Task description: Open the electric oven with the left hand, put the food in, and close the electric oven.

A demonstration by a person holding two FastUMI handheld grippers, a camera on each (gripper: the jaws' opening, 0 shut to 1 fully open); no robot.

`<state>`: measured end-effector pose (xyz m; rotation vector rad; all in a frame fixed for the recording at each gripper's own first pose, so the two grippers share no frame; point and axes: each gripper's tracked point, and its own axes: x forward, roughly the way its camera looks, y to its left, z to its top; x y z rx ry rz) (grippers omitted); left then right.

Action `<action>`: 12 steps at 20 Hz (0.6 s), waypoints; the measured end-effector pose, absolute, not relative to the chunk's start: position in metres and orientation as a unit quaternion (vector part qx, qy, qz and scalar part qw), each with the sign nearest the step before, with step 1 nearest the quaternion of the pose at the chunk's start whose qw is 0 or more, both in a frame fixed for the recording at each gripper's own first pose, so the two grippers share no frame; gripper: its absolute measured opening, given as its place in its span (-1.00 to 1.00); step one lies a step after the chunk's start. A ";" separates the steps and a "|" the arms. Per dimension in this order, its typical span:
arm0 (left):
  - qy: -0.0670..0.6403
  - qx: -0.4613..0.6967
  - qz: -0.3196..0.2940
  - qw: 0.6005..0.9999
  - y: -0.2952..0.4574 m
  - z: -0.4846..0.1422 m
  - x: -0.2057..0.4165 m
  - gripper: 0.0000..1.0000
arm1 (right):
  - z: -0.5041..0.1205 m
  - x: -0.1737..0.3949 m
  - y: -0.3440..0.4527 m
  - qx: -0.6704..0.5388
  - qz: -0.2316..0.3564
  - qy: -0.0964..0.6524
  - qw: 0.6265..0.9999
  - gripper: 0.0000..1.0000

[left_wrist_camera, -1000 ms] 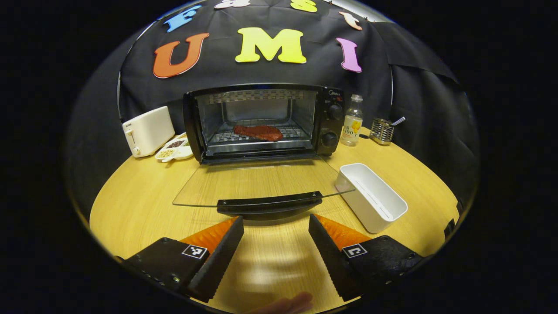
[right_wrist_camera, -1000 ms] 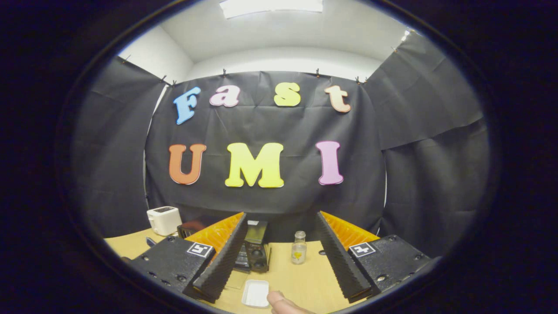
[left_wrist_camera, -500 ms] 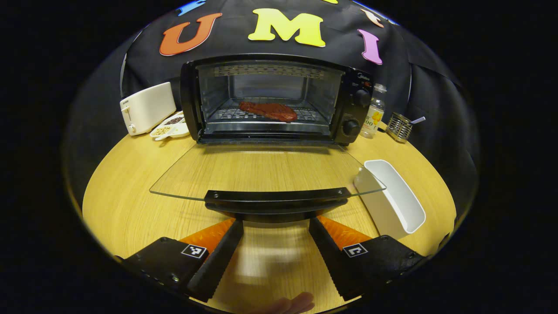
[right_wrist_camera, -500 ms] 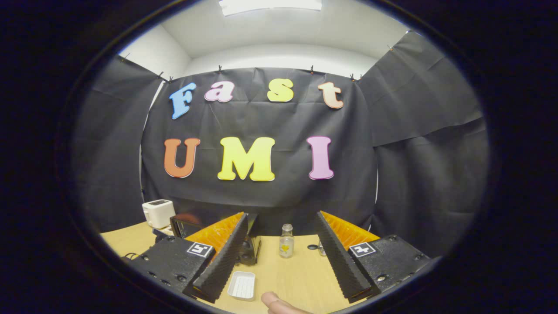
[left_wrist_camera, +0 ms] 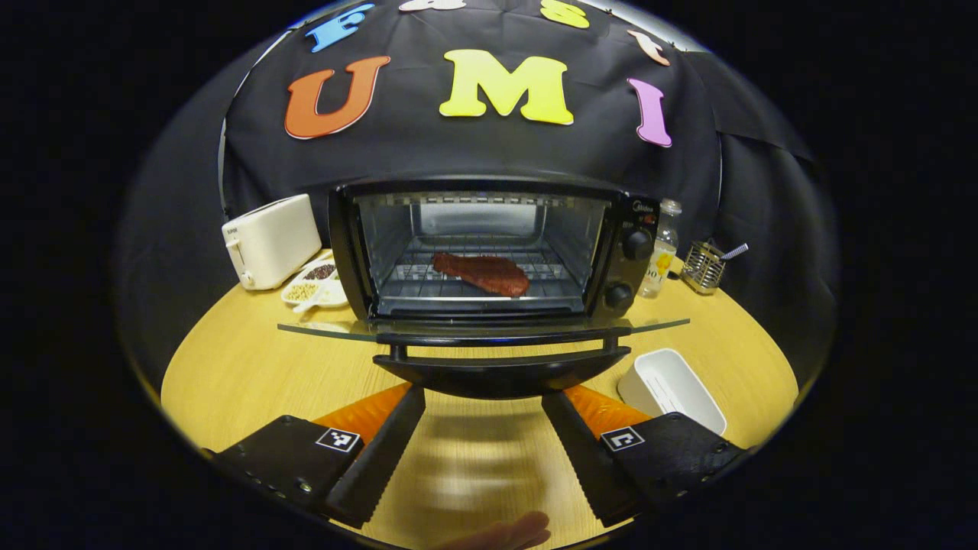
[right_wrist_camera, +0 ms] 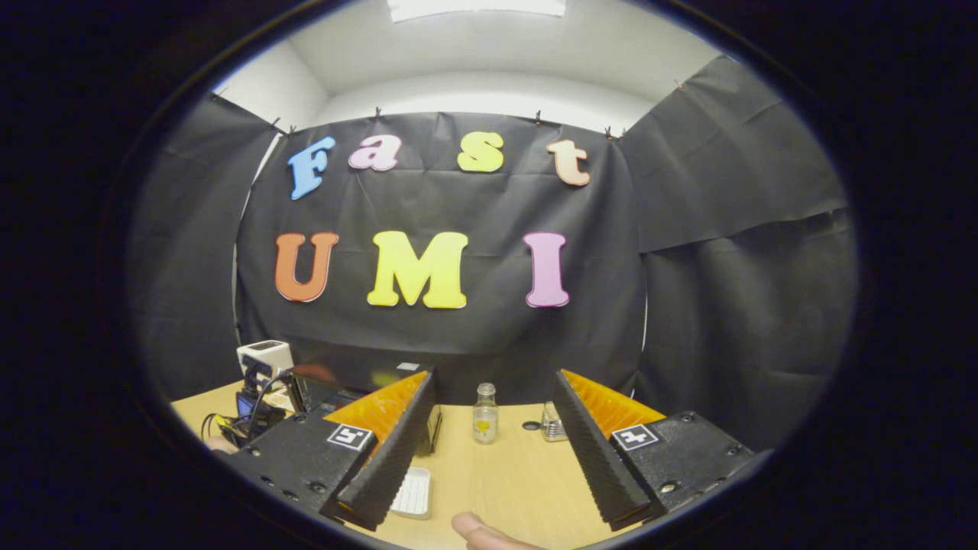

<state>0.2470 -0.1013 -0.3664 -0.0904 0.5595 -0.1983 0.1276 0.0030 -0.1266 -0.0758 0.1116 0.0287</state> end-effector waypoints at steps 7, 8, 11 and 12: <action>0.237 -0.066 -0.091 0.965 -0.091 -0.321 0.300 0.96 | -0.126 0.103 -0.007 -0.040 0.005 0.065 0.997 0.97; 0.230 -0.060 -0.084 0.968 -0.085 -0.317 0.308 0.96 | -0.125 0.098 -0.009 -0.040 0.002 0.067 0.997 0.97; 0.217 -0.046 -0.069 0.973 -0.079 -0.299 0.324 0.93 | -0.118 0.079 -0.016 -0.035 -0.005 0.060 0.998 0.97; 0.212 -0.046 -0.068 0.974 -0.079 -0.290 0.325 0.92 | -0.116 0.072 -0.017 -0.032 -0.006 0.057 0.998 0.93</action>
